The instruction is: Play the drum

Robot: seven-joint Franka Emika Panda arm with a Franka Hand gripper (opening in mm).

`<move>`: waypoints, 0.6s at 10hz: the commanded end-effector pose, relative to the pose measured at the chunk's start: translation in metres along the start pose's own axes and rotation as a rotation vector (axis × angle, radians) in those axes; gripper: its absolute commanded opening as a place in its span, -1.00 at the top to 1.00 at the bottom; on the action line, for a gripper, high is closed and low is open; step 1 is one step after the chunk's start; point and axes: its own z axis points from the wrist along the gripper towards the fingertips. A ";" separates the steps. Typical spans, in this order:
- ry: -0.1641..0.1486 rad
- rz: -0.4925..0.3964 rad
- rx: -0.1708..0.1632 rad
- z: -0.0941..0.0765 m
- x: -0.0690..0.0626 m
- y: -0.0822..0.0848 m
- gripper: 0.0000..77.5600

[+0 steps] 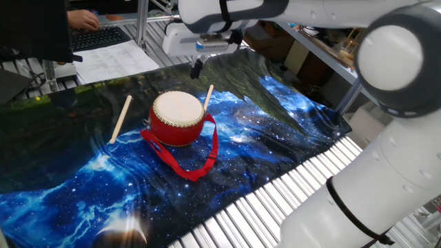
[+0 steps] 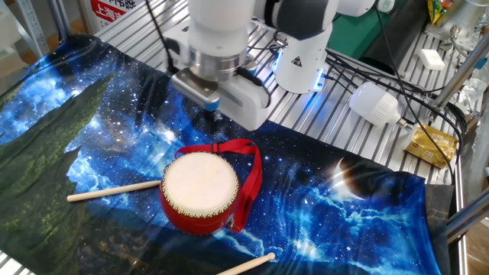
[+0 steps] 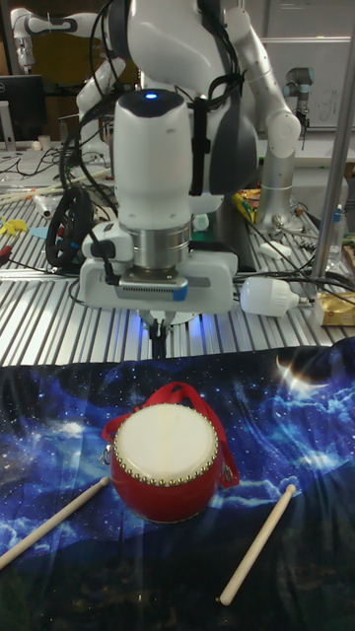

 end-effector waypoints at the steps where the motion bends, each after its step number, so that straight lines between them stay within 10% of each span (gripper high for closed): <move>1: 0.011 0.002 -0.007 -0.009 -0.020 -0.009 1.00; 6: 0.002 0.035 -0.002 -0.014 -0.028 -0.010 1.00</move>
